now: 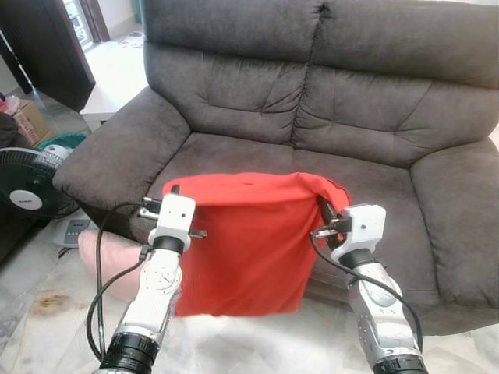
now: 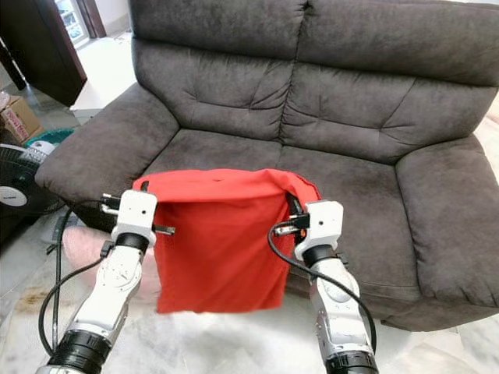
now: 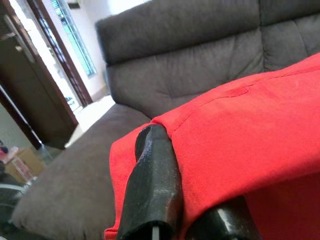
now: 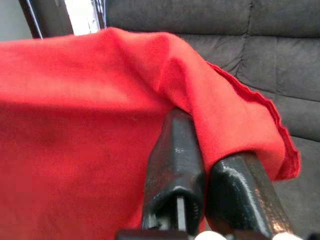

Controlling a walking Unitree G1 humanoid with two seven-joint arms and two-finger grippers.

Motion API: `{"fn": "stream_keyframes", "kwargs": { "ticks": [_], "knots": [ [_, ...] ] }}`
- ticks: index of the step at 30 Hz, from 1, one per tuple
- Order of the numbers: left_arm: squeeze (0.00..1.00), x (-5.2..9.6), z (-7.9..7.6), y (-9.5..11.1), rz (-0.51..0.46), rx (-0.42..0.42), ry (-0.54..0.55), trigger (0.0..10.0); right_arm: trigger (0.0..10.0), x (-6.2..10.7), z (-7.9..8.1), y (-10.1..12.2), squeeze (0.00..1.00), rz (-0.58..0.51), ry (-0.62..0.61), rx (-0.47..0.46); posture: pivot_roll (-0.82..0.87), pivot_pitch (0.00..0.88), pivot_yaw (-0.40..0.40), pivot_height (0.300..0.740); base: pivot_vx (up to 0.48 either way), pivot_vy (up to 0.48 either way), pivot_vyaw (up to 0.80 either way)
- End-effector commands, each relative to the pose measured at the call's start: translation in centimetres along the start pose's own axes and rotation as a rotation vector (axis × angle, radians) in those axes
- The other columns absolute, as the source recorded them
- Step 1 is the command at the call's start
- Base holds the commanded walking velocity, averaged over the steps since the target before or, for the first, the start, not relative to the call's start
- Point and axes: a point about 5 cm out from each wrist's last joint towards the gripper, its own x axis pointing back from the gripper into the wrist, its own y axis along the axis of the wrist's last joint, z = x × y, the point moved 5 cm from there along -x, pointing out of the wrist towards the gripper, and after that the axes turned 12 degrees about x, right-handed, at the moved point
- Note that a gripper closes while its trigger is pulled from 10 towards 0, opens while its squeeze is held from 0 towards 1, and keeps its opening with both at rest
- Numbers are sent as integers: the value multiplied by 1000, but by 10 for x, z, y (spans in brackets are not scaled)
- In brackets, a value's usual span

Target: Move the pillow to the sofa from floor

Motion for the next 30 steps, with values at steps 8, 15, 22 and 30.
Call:
{"fn": "stream_keyframes", "kwargs": {
  "ticks": [8,15,22,30],
  "knots": [
    [0,-3,14,24,-78,-34,23,10000,10000,-8,-7,13,0,-67,-17,42,147,7,3,740,0,0,0],
    [0,-2,21,14,-31,-62,22,10000,10000,-8,-12,10,0,-61,-40,46,139,0,21,740,0,0,0],
    [0,-3,19,13,-23,-45,12,10000,10000,-7,-11,7,0,-61,-41,53,133,0,21,740,0,0,0],
    [0,-3,13,12,-20,-47,5,10000,10000,-10,-12,6,0,-51,-34,50,135,0,11,740,0,-197,-400]
  ]
}}
